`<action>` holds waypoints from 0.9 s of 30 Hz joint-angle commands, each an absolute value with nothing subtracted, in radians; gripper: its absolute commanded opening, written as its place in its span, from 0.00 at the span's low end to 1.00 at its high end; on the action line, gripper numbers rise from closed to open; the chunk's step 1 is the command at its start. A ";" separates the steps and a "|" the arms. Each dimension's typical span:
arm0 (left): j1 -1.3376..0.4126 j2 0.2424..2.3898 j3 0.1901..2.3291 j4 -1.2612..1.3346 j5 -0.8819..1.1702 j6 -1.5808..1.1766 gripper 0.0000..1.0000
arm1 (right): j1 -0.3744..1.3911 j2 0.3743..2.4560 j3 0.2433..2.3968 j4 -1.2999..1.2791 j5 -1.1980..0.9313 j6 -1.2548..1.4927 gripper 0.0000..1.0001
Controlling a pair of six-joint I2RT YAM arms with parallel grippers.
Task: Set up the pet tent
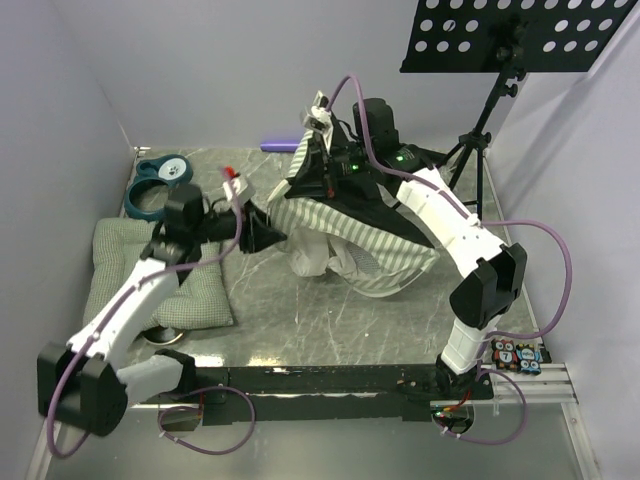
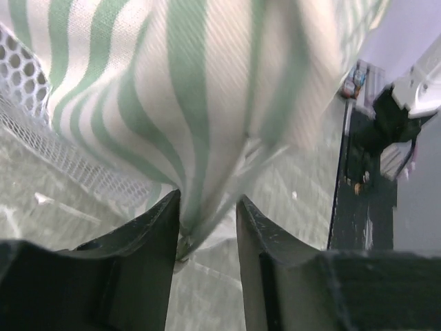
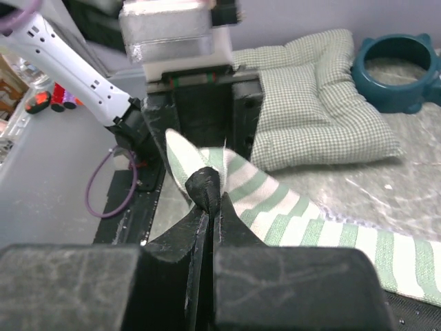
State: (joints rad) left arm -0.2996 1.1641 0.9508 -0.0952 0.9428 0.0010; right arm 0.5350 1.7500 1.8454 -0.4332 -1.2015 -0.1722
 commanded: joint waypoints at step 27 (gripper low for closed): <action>-0.301 0.873 0.725 0.457 0.827 -0.222 0.13 | 0.543 1.683 1.859 -0.388 -1.258 -0.167 0.00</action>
